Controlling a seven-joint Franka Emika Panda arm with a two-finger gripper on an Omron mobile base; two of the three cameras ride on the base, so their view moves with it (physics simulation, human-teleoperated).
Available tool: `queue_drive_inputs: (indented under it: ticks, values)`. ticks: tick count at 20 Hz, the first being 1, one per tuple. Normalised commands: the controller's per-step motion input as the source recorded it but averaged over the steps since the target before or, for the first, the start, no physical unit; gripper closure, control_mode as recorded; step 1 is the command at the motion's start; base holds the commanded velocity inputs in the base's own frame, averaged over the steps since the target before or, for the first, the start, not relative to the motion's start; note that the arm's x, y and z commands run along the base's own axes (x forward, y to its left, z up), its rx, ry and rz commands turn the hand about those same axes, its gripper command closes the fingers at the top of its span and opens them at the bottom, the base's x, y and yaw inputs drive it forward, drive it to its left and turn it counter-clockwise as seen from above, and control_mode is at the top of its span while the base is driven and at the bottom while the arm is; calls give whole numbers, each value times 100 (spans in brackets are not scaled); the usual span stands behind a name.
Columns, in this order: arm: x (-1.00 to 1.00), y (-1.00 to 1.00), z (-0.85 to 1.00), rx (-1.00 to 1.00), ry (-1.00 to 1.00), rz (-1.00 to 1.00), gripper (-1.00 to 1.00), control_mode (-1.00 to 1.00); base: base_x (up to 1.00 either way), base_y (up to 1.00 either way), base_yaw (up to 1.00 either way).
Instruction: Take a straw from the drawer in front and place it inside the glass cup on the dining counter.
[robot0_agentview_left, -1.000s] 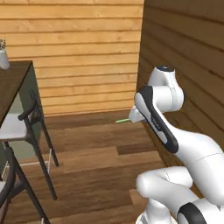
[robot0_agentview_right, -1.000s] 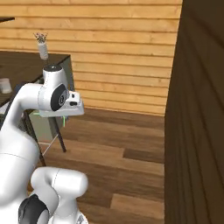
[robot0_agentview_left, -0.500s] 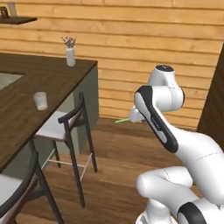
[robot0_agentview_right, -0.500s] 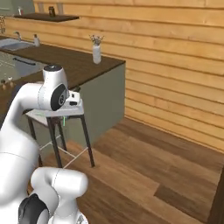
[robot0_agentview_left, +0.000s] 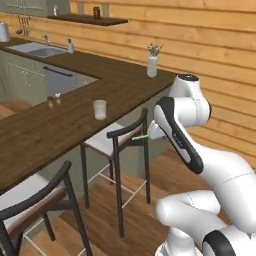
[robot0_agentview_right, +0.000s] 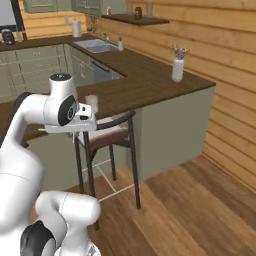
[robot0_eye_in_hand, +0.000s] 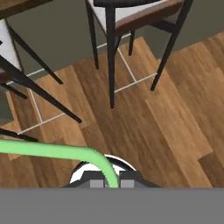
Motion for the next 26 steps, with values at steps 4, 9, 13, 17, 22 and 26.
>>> queue_drive_inputs:
  ticks: [4,9,13,17,22,26]
  values:
    - [0,0,0,0,0,0,100,100,36,-61,66]
    - [0,0,0,0,0,0,100,100,29,-67,60]
    - [0,0,0,0,0,0,100,100,28,-70,53]
    - [0,0,0,0,0,0,100,100,37,-69,46]
    - [0,0,0,0,0,0,100,100,55,-56,32]
    - [0,0,0,0,0,0,100,100,78,-38,12]
